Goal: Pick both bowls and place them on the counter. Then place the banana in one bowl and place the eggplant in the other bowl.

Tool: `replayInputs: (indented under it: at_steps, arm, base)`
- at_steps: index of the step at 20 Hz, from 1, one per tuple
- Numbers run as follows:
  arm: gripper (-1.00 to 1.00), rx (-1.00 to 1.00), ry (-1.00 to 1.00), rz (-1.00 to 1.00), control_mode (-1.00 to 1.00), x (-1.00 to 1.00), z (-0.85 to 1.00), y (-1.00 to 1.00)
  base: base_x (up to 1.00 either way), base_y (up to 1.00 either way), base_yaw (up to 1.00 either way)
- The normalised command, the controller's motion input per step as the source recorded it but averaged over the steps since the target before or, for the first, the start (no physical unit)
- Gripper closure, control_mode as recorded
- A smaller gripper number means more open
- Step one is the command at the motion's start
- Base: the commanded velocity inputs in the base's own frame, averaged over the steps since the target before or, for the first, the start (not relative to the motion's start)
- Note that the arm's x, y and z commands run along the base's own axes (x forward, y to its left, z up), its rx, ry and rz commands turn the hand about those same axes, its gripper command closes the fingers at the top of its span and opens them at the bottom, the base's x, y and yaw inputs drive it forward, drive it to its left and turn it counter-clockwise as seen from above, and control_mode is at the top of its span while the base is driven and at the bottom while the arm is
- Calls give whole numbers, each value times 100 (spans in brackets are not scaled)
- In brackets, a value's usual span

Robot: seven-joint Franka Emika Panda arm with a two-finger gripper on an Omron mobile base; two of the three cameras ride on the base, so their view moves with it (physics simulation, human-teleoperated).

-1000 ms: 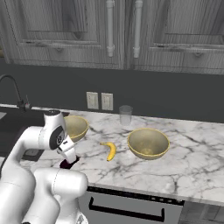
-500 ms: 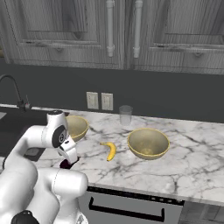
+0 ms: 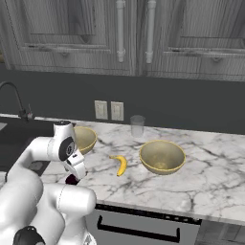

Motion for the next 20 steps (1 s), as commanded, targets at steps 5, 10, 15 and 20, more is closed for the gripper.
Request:
replayInputs:
  at_steps: [5,10,15,20]
  arm:
    - [-100,0,0,0,-100,0,-36,0]
    - [-100,0,0,0,-100,-1,-42,-8]
    - [-100,0,0,0,-100,-7,-43,-8]
    - [-100,0,0,0,-100,-14,-42,-11]
  base:
    - [0,0,0]
    - [0,0,0]
    - [0,0,0]
    - [0,0,0]
